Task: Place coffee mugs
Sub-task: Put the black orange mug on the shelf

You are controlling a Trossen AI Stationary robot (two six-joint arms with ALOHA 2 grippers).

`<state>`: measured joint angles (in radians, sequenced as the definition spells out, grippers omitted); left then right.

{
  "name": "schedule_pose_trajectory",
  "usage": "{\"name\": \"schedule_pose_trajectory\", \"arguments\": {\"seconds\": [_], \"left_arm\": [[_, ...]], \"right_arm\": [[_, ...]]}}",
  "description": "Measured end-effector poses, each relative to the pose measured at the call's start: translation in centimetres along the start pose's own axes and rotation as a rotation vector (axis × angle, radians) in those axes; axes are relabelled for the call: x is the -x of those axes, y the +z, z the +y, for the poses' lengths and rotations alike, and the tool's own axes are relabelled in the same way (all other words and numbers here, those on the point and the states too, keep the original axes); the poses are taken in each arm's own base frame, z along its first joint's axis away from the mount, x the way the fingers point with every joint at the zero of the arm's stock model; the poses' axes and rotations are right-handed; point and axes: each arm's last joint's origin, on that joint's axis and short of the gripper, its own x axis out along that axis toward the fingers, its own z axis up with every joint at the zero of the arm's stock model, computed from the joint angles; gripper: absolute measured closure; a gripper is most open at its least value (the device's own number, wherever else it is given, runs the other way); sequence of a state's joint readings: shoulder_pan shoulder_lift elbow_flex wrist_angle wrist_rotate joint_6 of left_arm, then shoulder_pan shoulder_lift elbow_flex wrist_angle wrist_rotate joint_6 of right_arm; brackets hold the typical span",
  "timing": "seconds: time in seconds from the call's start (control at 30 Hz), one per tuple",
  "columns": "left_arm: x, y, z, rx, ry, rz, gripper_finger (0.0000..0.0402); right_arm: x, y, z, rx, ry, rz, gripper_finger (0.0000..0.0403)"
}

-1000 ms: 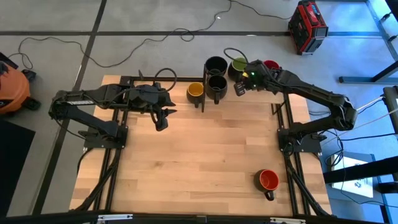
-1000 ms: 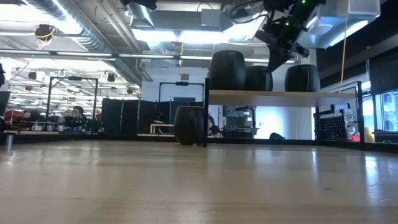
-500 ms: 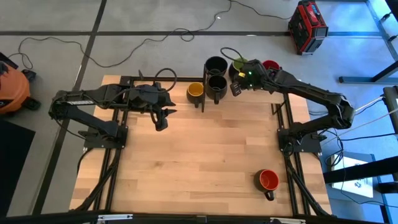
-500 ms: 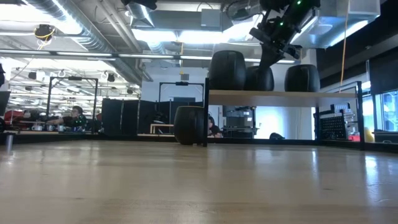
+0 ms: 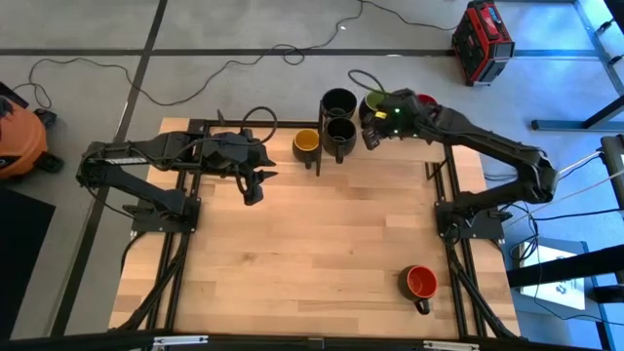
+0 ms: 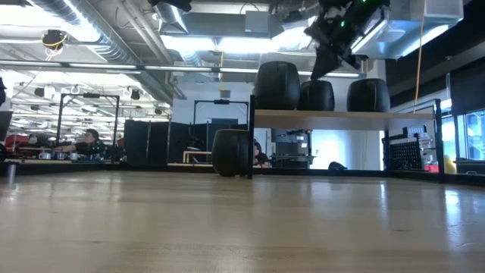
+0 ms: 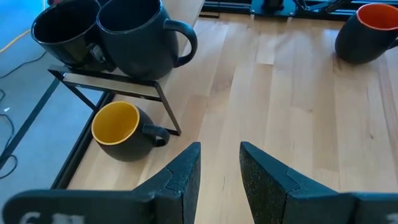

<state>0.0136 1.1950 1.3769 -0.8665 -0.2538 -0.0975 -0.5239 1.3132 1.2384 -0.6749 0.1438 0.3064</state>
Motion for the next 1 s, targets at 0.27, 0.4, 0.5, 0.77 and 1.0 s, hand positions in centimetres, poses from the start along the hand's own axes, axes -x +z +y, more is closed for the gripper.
{"name": "schedule_pose_trajectory", "arguments": {"seconds": [0.27,0.4,0.5,0.77,1.0], "left_arm": [[0.0,0.6,-0.1,0.002,-0.01,-0.061,0.0296],[0.1,1.2,-0.2,-0.02,-0.053,-0.12,0.0296],[0.1,1.5,-0.4,-0.021,-0.085,-0.151,0.0296],[0.4,1.5,-1.2,0.007,-0.144,-0.157,0.0296],[-0.2,1.3,-2.8,0.081,-0.181,-0.118,0.0296]], "right_arm": [[8.2,-1.1,5.4,0.117,0.489,0.081,0.0402],[10.7,-3.8,9.1,0.153,0.633,0.174,0.0402],[12.3,-6.2,11.5,0.174,0.678,0.25,0.0402],[16.2,-12.6,15.1,0.111,0.644,0.482,0.0402],[19.1,-17.7,16.5,0.035,0.549,0.622,0.0402]]}}
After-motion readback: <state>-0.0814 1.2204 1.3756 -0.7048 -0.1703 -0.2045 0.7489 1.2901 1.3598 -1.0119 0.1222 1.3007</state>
